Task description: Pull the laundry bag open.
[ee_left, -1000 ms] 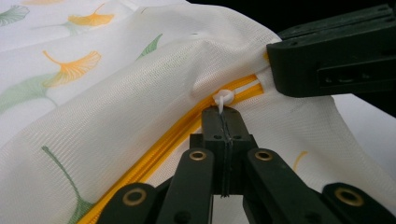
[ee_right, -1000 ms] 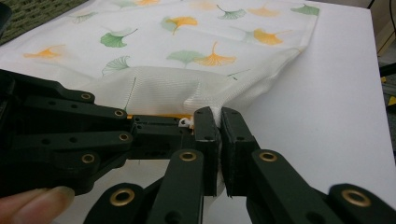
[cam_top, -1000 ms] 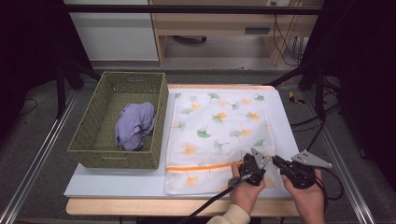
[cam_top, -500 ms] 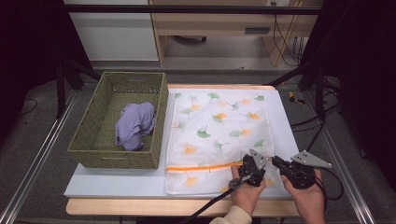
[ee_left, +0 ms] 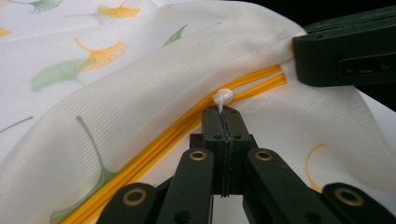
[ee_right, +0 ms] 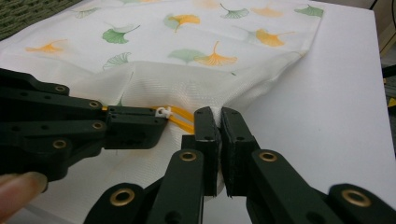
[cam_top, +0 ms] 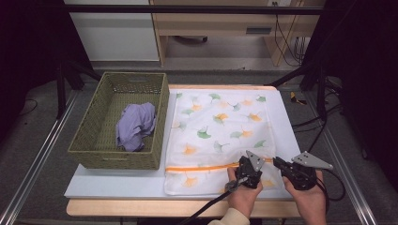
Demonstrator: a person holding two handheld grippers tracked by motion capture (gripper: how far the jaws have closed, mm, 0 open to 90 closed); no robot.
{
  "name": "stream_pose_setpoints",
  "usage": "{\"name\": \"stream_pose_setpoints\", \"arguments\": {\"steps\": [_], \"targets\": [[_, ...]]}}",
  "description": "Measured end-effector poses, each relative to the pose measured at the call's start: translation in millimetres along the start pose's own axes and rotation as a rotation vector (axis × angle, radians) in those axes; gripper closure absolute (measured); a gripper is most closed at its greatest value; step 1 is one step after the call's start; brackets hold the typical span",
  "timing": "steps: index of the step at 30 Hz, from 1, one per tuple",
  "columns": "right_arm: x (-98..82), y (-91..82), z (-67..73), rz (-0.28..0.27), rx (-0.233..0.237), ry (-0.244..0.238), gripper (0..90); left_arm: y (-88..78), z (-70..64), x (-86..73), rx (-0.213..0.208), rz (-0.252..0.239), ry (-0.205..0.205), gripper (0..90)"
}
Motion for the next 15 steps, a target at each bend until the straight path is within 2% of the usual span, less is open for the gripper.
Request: {"name": "stream_pose_setpoints", "arguments": {"steps": [3, 8, 15], "targets": [[-0.4, 0.4, -1.0, 0.004, -0.007, -0.004, 86.5, -1.9, 3.4, -3.2, 0.009, 0.002, 0.005, 90.0], [-2.4, 0.4, -3.3, 0.014, -0.014, -0.003, 86.5, -6.8, 15.2, -9.3, 0.019, -0.001, -0.04, 90.0], [-3.0, -0.3, -4.2, 0.017, -0.017, 0.002, 86.5, -14.9, 29.2, -12.8, 0.036, -0.009, -0.065, 90.0]]}}
Point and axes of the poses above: each handheld gripper's, and its own axes: y roughly forward along the jaws, x roughly out of its top, z roughly to its left, the point moved 4 cm from there along y, roughly forward along the jaws, and after that the axes turned 9 degrees about x, right-handed, at the moved point
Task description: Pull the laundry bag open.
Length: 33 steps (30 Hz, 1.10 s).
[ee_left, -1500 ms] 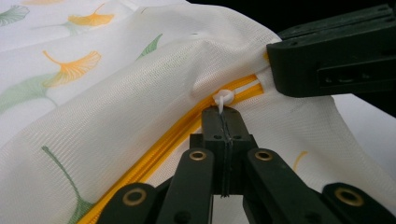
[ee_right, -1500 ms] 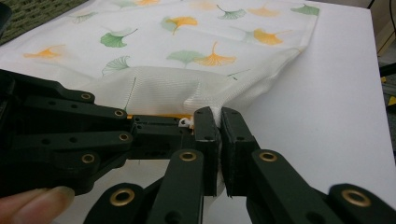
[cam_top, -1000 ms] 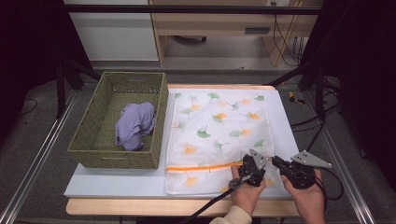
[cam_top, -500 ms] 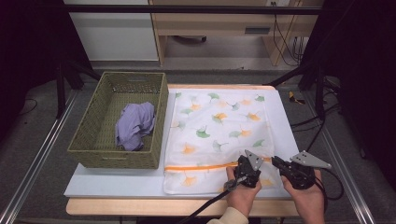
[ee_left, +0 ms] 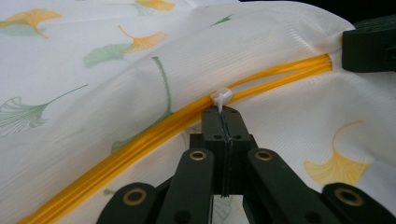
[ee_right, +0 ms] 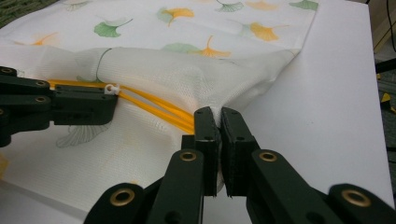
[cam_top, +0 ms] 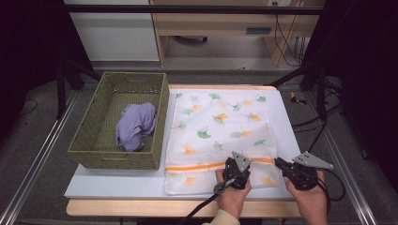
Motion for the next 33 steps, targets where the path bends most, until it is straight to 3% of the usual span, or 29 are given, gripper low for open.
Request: {"name": "stream_pose_setpoints", "arguments": {"steps": [5, 16, 18, 24, 27, 30, 33], "targets": [[-0.5, 0.0, -0.3, 0.002, 0.001, 0.008, 86.5, -0.8, 4.2, -2.5, -0.003, 0.007, -0.018, 90.0], [-1.7, 0.3, -1.8, 0.004, -0.005, 0.002, 86.5, -3.4, 5.2, -3.7, -0.001, 0.004, -0.013, 90.0], [-1.6, 0.0, -1.3, 0.007, -0.007, 0.007, 86.5, -5.2, 7.2, -3.7, 0.01, 0.0, -0.004, 90.0], [-2.3, -0.3, -2.9, 0.008, -0.01, 0.008, 86.5, -11.1, 17.9, -7.1, 0.018, 0.006, -0.032, 90.0], [-2.4, -0.4, -2.9, 0.008, -0.01, 0.01, 86.5, -15.0, 22.7, -7.5, 0.022, 0.006, -0.028, 90.0], [-2.6, -0.9, -3.3, 0.01, -0.009, 0.012, 86.5, -17.1, 27.0, -7.7, 0.027, 0.009, 0.011, 90.0], [-3.1, -0.7, -4.5, 0.009, -0.014, 0.009, 86.5, -20.6, 32.8, -9.2, 0.033, 0.013, 0.021, 90.0]]}}
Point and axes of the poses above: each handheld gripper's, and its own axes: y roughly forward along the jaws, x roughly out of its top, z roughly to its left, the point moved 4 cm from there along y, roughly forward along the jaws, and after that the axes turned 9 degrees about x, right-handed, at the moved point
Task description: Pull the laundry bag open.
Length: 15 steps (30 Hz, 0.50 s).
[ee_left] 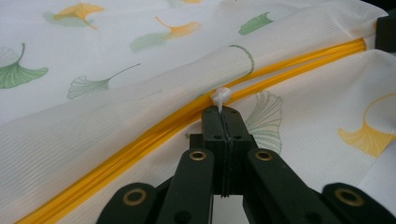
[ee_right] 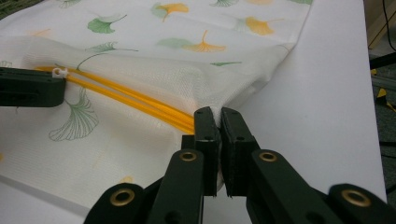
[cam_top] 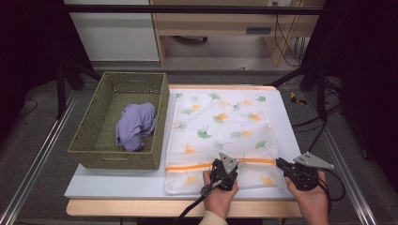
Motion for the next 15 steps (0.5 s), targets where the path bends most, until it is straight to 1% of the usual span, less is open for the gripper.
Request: {"name": "stream_pose_setpoints", "arguments": {"steps": [3, 6, 10, 11, 15], "targets": [[-0.1, -0.1, -0.3, 0.0, -0.001, 0.006, 86.5, -2.3, 6.5, -1.5, 0.007, 0.002, -0.002, 90.0], [-0.3, -0.6, -0.4, 0.0, -0.002, 0.009, 86.6, -4.2, 13.6, -2.5, 0.014, 0.002, -0.02, 90.0], [-0.6, -0.4, -1.1, 0.001, -0.001, 0.01, 86.5, -8.6, 20.2, -2.5, 0.022, -0.001, -0.022, 90.0], [-0.8, -0.4, -1.3, 0.002, -0.003, 0.011, 86.5, -11.5, 24.0, -2.1, 0.023, 0.0, -0.02, 90.0], [-0.8, -0.3, -1.9, 0.0, -0.004, 0.008, 86.5, -12.8, 26.0, -2.2, 0.022, -0.002, -0.028, 90.0]]}}
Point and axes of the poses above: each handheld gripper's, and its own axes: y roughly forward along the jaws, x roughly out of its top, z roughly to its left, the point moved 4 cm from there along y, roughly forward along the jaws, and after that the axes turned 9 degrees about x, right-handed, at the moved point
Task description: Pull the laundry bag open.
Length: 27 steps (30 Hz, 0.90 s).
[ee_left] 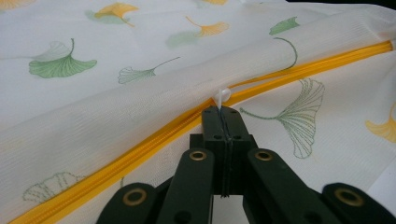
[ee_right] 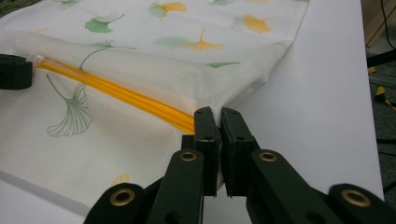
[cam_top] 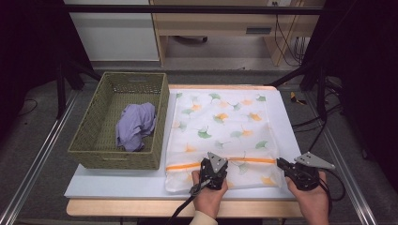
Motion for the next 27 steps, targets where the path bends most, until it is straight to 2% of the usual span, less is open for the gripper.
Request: {"name": "stream_pose_setpoints", "arguments": {"steps": [3, 15, 22, 27], "targets": [[-0.1, 0.1, -0.1, 0.002, -0.003, 0.001, 86.5, -1.5, 3.0, -1.2, 0.005, 0.004, 0.008, 90.0], [-0.6, -0.1, -0.8, 0.006, -0.004, 0.003, 86.5, -1.7, 14.4, -7.3, 0.02, 0.016, -0.004, 90.0], [-0.5, 0.4, 0.2, 0.007, -0.003, -0.005, 86.5, -5.9, 20.7, -8.5, 0.043, 0.016, 0.021, 90.0], [-0.9, 0.0, -0.6, 0.007, -0.004, -0.003, 86.5, -7.7, 26.0, -9.8, 0.047, 0.02, 0.01, 90.0]]}}
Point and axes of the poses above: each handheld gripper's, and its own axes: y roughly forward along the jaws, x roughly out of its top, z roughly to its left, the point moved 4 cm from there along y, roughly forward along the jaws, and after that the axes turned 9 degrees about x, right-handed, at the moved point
